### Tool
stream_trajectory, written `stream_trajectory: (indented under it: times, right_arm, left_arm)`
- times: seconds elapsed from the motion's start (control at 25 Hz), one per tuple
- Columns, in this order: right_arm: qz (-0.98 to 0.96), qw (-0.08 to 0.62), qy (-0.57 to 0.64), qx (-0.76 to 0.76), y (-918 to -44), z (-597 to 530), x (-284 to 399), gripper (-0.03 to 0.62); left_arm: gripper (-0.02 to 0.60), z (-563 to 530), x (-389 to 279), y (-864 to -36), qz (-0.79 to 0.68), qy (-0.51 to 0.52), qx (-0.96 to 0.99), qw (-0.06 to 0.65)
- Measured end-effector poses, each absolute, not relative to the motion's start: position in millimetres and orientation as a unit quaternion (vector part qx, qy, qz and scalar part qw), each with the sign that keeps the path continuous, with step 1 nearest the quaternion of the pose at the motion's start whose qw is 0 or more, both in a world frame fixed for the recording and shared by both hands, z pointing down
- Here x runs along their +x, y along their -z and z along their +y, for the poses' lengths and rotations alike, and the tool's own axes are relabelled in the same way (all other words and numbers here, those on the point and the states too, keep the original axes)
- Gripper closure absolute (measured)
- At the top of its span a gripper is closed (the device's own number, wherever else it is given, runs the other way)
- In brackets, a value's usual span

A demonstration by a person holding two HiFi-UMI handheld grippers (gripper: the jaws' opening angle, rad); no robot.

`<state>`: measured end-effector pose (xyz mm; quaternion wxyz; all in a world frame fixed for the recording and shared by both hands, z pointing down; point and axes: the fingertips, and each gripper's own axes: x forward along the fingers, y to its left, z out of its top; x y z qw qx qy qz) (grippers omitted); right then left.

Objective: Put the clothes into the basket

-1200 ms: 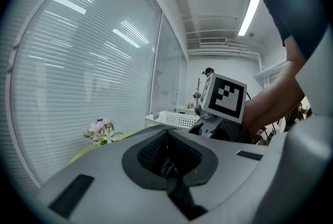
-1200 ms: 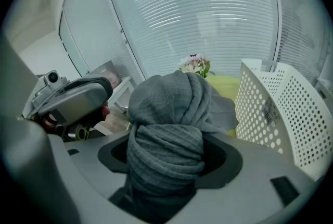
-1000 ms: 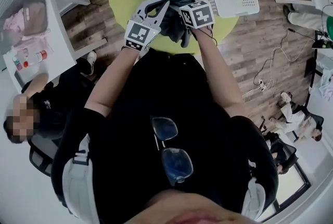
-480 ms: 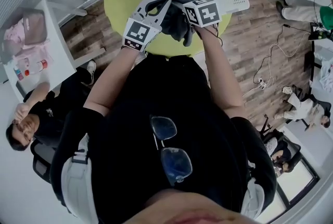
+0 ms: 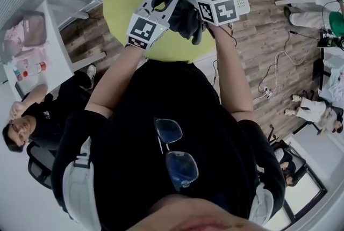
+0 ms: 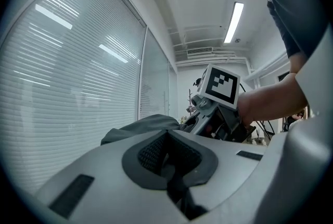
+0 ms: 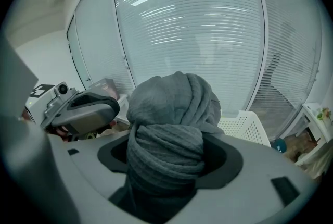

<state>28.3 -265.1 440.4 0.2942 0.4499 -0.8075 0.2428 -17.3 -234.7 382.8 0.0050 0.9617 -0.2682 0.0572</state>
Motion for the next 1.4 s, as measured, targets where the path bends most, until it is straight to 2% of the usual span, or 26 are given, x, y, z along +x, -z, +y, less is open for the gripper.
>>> stream_trajectory:
  times: [0.6,1.08,1.4]
  right_arm:
    - [-0.807,0.286,-0.208,0.474,-404.0,-287.8,132.7,0.253]
    - [-0.795,0.308,-0.216,0.475,-434.6,-315.8,204.5,0.253]
    - [-0.803,0.321,-0.228,0.447,-474.7,-336.8,212.3,0.252]
  left_arm:
    - [0.571,-253.1,71.4,-362.2,-0.276,-0.039,0.960,-0.011]
    - [0.571,-275.6,124.9,-392.6,-0.296,-0.050,0.954,0.009]
    - [0.571,-294.3,138.2,-425.6,-0.329,-0.062,0.942,0.030]
